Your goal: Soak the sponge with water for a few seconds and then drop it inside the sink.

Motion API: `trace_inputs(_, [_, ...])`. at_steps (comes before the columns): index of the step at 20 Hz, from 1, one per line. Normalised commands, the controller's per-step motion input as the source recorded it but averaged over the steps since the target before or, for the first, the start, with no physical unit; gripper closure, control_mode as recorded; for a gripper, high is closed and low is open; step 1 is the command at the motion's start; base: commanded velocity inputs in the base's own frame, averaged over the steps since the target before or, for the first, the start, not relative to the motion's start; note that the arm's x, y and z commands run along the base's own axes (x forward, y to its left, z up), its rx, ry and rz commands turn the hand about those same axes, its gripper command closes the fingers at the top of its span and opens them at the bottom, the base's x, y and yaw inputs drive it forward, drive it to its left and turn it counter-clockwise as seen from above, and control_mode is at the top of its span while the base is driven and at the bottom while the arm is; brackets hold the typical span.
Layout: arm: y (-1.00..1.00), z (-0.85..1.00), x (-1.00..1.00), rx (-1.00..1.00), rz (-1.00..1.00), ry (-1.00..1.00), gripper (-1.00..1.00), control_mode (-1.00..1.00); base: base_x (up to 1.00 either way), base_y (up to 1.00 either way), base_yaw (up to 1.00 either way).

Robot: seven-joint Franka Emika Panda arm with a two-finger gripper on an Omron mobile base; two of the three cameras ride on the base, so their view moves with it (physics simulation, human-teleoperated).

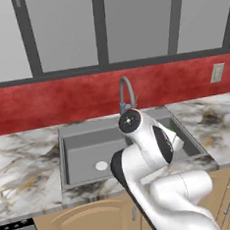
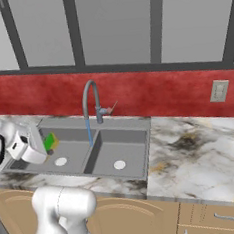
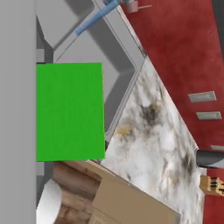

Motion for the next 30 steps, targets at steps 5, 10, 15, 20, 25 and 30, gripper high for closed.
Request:
trace_inputs(5, [0.31,-0.20,0.29,-0.11,-0.11,-0.09,1.00,-1.00,0.00,0.00,0.00])
trace_inputs(10, [0.19,-0.27,0.29,-0.04,-0.09,-0.01,1.00,-1.00,0.00,0.00,0.00])
trace_inputs(15, [0.04,-0.25,0.32,0.00,-0.08,0.00,1.00,-1.00,0.00,0.00,0.00])
trace_inputs(20, [0.00,-0.11,0.27,0.00,-0.07,0.00,1.00,-1.00,0.00,0.00,0.00])
trace_inputs(25, [0.00,-0.05,0.45,0.00,-0.06,0.00,1.00,-1.00,0.00,0.00,0.00])
trace_inputs(30, [0.00,-0.09,0.51,0.00,-0.05,0.03,1.00,-1.00,0.00,0.00,0.00])
